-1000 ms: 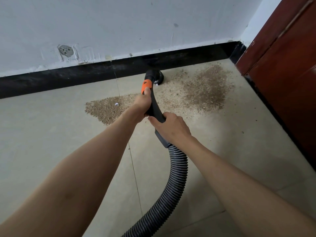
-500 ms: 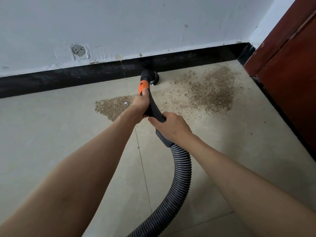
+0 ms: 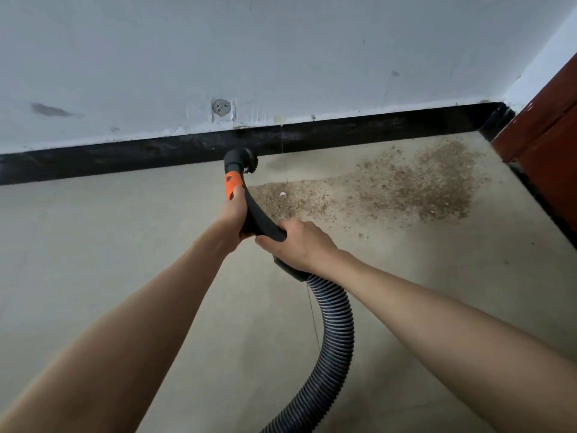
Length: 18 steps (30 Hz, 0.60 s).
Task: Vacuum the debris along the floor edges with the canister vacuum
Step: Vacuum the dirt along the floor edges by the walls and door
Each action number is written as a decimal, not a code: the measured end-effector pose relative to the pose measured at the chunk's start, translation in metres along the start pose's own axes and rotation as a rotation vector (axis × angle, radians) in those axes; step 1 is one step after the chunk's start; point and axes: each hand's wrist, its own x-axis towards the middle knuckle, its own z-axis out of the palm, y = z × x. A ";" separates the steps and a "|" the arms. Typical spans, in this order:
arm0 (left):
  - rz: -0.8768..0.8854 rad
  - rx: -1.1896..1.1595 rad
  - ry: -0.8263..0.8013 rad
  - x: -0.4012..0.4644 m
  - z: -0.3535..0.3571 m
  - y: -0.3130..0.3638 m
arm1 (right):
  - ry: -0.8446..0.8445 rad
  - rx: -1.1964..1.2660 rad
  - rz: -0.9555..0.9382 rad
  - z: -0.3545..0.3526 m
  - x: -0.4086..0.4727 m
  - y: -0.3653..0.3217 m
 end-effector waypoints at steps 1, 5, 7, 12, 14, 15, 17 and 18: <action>-0.008 0.005 -0.005 -0.002 -0.011 -0.002 | -0.018 -0.017 -0.003 0.005 -0.001 -0.004; -0.036 0.010 0.026 -0.008 -0.042 -0.011 | -0.068 -0.045 -0.013 0.024 -0.004 -0.020; -0.046 -0.011 0.064 -0.010 -0.052 -0.014 | -0.084 -0.068 -0.020 0.031 -0.005 -0.028; -0.075 -0.017 0.086 -0.015 -0.063 -0.023 | -0.123 -0.137 0.010 0.044 -0.011 -0.040; -0.079 -0.005 0.080 -0.014 -0.062 -0.025 | -0.121 -0.137 0.024 0.044 -0.013 -0.040; -0.087 0.006 0.070 -0.014 -0.061 -0.025 | -0.119 -0.131 0.029 0.043 -0.014 -0.038; -0.111 0.048 0.036 -0.015 -0.059 -0.024 | -0.116 -0.119 0.041 0.040 -0.018 -0.035; -0.125 0.068 0.020 -0.016 -0.058 -0.024 | -0.116 -0.116 0.050 0.039 -0.020 -0.033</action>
